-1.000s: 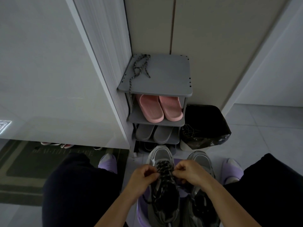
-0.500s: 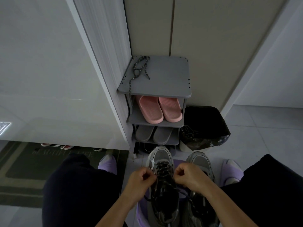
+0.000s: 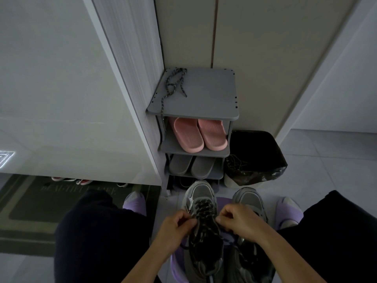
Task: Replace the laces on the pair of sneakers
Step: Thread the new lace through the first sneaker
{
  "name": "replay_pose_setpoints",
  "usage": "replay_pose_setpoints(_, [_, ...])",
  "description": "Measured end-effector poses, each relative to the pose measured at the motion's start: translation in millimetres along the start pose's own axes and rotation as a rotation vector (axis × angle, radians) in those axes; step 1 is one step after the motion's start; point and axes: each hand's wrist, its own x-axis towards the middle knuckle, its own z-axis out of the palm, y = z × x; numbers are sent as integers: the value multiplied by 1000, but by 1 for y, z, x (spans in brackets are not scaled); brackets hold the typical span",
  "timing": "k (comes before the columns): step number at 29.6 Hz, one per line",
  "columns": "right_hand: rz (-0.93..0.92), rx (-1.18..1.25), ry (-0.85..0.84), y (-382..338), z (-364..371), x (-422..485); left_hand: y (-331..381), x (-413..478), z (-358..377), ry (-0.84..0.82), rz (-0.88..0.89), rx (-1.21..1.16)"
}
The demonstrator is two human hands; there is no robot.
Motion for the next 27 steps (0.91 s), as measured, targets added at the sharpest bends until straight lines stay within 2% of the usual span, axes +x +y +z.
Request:
replay_pose_setpoints(4, [-25,-432,2,-9,15,-10,0,-17,3,-182,-27,478])
replay_pose_setpoints(6, [-65,-443,36,-10,19,-12,4,-24,6,-174,45,789])
replay_pose_setpoints(7, [-67,-393,31,-9,17,-12,7,-25,4,-135,95,829])
replay_pose_setpoints(9, [-55,-301,1,-1,7,-13,14,-24,-8,-128,161,645])
replay_pose_setpoints(11, [-42,-245,25,7,-4,-13,16,-24,-21,-132,133,465])
replay_pose_setpoints(14, [-5,-208,71,18,-17,-13,10,-25,-38,-81,60,346])
replay_pose_setpoints(17, [29,-204,93,24,-23,-14,1,-22,-40,-45,44,371])
replay_pose_setpoints(22, [-25,-254,-11,16,-19,-15,2,-18,-29,-92,19,402])
replay_pose_setpoints(25, [-4,-191,-12,17,-27,-20,2,-16,-34,-69,64,481])
replay_pose_setpoints(27, [-8,-269,20,11,-20,-21,4,-17,-28,-67,62,472])
